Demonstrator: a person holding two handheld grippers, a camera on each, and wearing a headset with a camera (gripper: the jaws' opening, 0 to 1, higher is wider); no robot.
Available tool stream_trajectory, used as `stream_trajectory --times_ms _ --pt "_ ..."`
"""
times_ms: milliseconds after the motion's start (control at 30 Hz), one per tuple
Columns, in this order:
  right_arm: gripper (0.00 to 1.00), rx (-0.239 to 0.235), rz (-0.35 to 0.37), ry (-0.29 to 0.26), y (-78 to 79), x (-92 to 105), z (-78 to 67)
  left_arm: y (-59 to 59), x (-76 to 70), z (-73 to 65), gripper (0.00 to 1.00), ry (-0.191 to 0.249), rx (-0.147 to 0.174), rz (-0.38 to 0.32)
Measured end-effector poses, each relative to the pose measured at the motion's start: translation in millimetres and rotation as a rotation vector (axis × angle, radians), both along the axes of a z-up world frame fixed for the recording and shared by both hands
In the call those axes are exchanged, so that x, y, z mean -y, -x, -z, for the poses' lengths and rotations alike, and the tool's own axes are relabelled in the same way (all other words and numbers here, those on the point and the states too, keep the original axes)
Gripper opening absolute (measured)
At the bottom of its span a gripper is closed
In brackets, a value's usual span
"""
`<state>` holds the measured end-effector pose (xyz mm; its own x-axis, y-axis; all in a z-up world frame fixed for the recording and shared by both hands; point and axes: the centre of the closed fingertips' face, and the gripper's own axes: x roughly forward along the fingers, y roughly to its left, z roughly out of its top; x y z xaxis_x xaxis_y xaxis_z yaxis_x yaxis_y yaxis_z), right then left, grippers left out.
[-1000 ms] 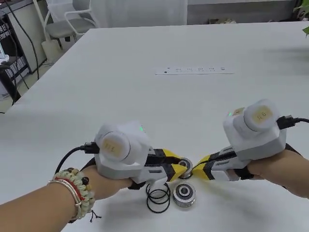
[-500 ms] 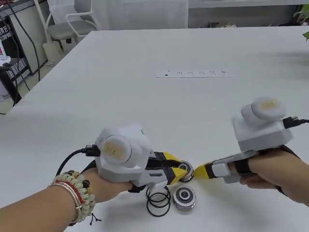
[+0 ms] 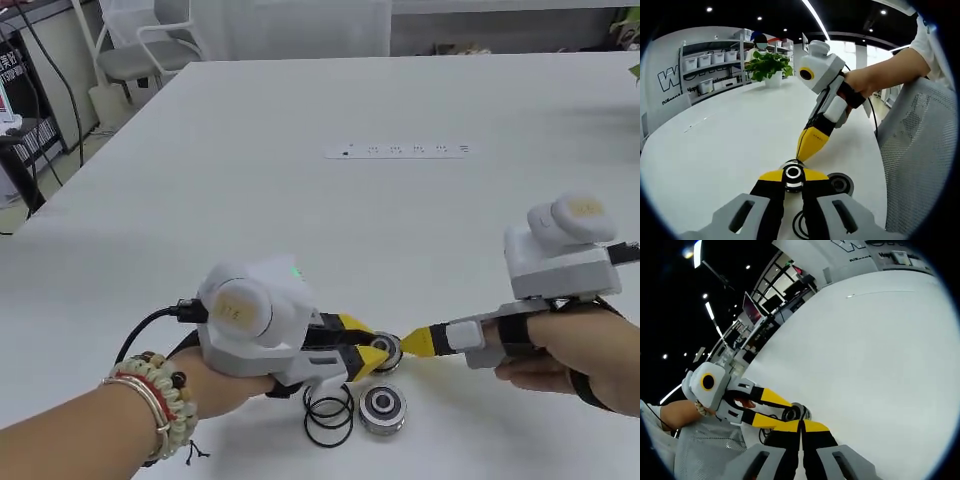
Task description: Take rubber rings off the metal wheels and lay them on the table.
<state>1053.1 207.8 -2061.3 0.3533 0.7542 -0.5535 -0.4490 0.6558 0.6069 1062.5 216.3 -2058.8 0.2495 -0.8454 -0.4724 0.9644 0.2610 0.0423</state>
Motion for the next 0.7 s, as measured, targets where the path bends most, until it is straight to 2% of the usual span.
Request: stream_trajectory --times_ms 67,333,467,533,567,600,700 --pt "0.0 -0.017 0.007 -0.037 0.7 -3.0 -3.6 0.1 0.1 0.2 0.07 -0.006 0.001 0.001" --pt "0.0 -0.007 -0.02 -0.03 0.7 -9.0 -6.3 0.3 0.0 0.4 0.07 -0.011 0.005 0.003" --pt "0.0 -0.003 -0.028 -0.048 0.2 -12.5 -9.5 0.6 0.4 0.2 0.07 -0.011 0.005 0.004" --pt "0.0 0.013 -0.042 -0.062 0.2 -17.1 -14.3 1.0 0.7 0.2 0.07 -0.01 0.004 0.006" --pt "0.0 0.016 -0.058 -0.053 1.6 -18.6 -14.3 1.1 0.8 0.1 0.07 -0.01 0.004 0.006" --pt "0.0 0.056 -0.085 -0.017 0.6 -17.0 -12.3 1.0 0.7 0.1 0.07 -0.009 0.003 0.005" --pt "0.0 0.041 -0.059 -0.021 0.0 -14.9 -11.3 1.1 0.9 0.1 0.07 -0.007 0.003 0.004"
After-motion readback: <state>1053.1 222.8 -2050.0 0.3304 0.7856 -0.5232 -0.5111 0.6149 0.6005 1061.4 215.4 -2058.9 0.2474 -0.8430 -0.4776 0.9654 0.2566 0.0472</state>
